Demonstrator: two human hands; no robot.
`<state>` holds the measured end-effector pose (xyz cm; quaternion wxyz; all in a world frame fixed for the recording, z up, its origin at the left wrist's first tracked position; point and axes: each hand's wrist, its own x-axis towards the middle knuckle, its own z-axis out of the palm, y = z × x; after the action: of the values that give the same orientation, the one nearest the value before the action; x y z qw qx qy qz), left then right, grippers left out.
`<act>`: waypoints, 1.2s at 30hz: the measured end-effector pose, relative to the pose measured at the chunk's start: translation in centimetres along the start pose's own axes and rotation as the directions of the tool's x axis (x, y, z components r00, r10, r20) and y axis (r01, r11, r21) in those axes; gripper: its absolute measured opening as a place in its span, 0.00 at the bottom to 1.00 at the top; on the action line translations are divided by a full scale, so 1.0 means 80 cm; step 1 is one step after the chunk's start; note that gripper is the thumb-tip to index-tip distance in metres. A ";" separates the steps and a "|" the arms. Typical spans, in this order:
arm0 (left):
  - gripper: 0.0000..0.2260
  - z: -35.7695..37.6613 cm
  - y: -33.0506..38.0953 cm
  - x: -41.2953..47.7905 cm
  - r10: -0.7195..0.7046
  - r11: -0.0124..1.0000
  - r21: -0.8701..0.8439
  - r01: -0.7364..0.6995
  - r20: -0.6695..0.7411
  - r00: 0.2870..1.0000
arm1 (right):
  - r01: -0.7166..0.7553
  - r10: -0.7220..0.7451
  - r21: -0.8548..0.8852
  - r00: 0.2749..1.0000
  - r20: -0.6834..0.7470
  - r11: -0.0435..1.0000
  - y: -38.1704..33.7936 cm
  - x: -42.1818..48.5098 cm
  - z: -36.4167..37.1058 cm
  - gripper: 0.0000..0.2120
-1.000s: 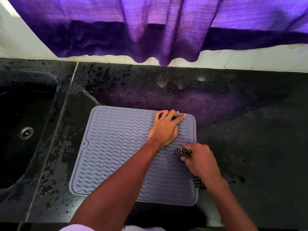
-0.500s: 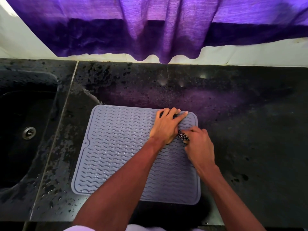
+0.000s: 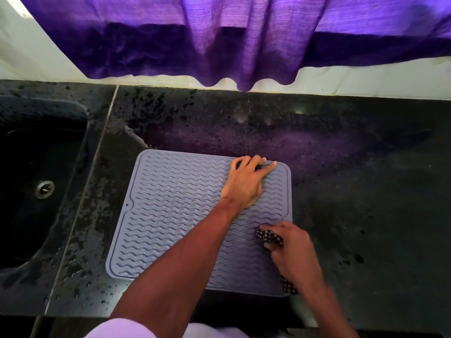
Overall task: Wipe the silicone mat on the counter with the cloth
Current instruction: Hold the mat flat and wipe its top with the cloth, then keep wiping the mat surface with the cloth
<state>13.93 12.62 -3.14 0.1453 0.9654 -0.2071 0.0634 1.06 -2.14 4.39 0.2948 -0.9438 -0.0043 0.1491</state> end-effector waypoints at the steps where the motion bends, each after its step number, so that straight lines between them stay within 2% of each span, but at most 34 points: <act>1: 0.27 -0.001 0.000 -0.001 -0.005 1.000 -0.017 0.005 0.000 1.000 | -0.056 0.053 0.141 0.998 0.029 0.988 0.001 0.005 -0.007 0.19; 2: 0.27 -0.001 -0.001 -0.002 -0.012 0.999 -0.036 0.011 -0.006 1.000 | -0.149 0.135 0.308 0.989 0.066 0.940 0.000 0.009 -0.013 0.17; 3: 0.27 -0.001 -0.001 -0.002 -0.021 0.997 -0.074 0.019 -0.021 1.000 | -0.253 0.225 0.506 0.967 0.116 0.825 -0.004 0.012 -0.019 0.15; 5: 0.25 -0.006 -0.006 -0.002 -0.063 0.972 -0.228 0.047 -0.061 0.996 | -0.391 0.338 0.816 0.905 0.258 0.426 -0.012 0.015 -0.021 0.12; 6: 0.24 -0.009 -0.008 -0.003 -0.089 0.945 -0.320 0.061 -0.073 0.993 | -0.413 0.354 0.877 0.880 0.315 0.245 -0.013 0.014 -0.022 0.13; 8: 0.21 -0.023 -0.017 -0.023 -0.163 0.900 -0.421 0.109 -0.095 0.982 | -0.430 0.343 0.903 0.846 0.409 -0.015 -0.021 0.015 -0.020 0.17; 10: 0.20 -0.039 -0.033 -0.065 -0.260 0.887 -0.432 0.163 -0.176 0.949 | -0.452 0.297 0.874 0.822 0.487 -0.180 -0.028 0.016 -0.015 0.20; 12: 0.19 -0.055 -0.053 -0.120 -0.391 0.875 -0.408 0.262 -0.273 0.879 | -0.477 0.269 0.845 0.804 0.531 -0.242 -0.037 0.015 -0.009 0.21; 13: 0.18 -0.061 -0.065 -0.149 -0.440 0.870 -0.381 0.313 -0.316 0.840 | -0.492 0.264 0.838 0.797 0.542 -0.234 -0.043 0.015 -0.006 0.20; 15: 0.17 -0.072 -0.090 -0.194 -0.497 0.862 -0.313 0.399 -0.367 0.786 | -0.511 0.276 0.848 0.802 0.530 -0.142 -0.060 0.017 0.004 0.18; 17: 0.16 -0.078 -0.113 -0.222 -0.525 0.851 -0.248 0.463 -0.367 0.768 | -0.510 0.270 0.859 0.833 0.483 0.037 -0.079 0.022 0.014 0.17; 19: 0.17 -0.082 -0.131 -0.240 -0.546 0.837 -0.185 0.515 -0.354 0.759 | -0.463 0.251 0.834 0.882 0.399 0.300 -0.110 0.030 0.024 0.14; 20: 0.17 -0.083 -0.139 -0.245 -0.562 0.825 -0.168 0.539 -0.349 0.750 | -0.401 0.221 0.798 0.916 0.335 0.450 -0.126 0.037 0.031 0.11; 22: 0.18 -0.086 -0.151 -0.247 -0.593 0.801 -0.156 0.578 -0.331 0.734 | -0.156 0.068 0.660 0.985 0.157 0.735 -0.159 0.057 0.043 0.08; 24: 0.20 -0.087 -0.164 -0.244 -0.596 0.799 -0.127 0.588 -0.308 0.742 | 0.126 -0.148 0.427 0.989 0.019 0.896 -0.187 0.086 0.063 0.08; 26: 0.21 -0.086 -0.172 -0.239 -0.574 0.813 -0.086 0.575 -0.282 0.769 | 0.309 -0.306 0.194 0.951 -0.044 0.931 -0.210 0.118 0.086 0.08; 28: 0.21 -0.084 -0.177 -0.239 -0.560 0.823 -0.058 0.566 -0.256 0.788 | 0.407 -0.405 0.032 0.913 -0.049 0.913 -0.234 0.148 0.110 0.10; 33: 0.22 -0.090 -0.174 -0.235 -0.509 0.859 -0.059 0.509 -0.213 0.834 | 0.500 -0.499 -0.262 0.863 0.077 0.825 -0.287 0.179 0.152 0.14; 36: 0.21 -0.100 -0.171 -0.231 -0.481 0.873 -0.022 0.488 -0.214 0.850 | 0.485 -0.499 -0.334 0.865 0.048 0.808 -0.288 0.176 0.166 0.19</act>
<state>2.39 34.07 -2.36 0.1619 0.9762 0.0605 0.1312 12.53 25.61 2.90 0.1583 -0.9494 -0.2674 0.0451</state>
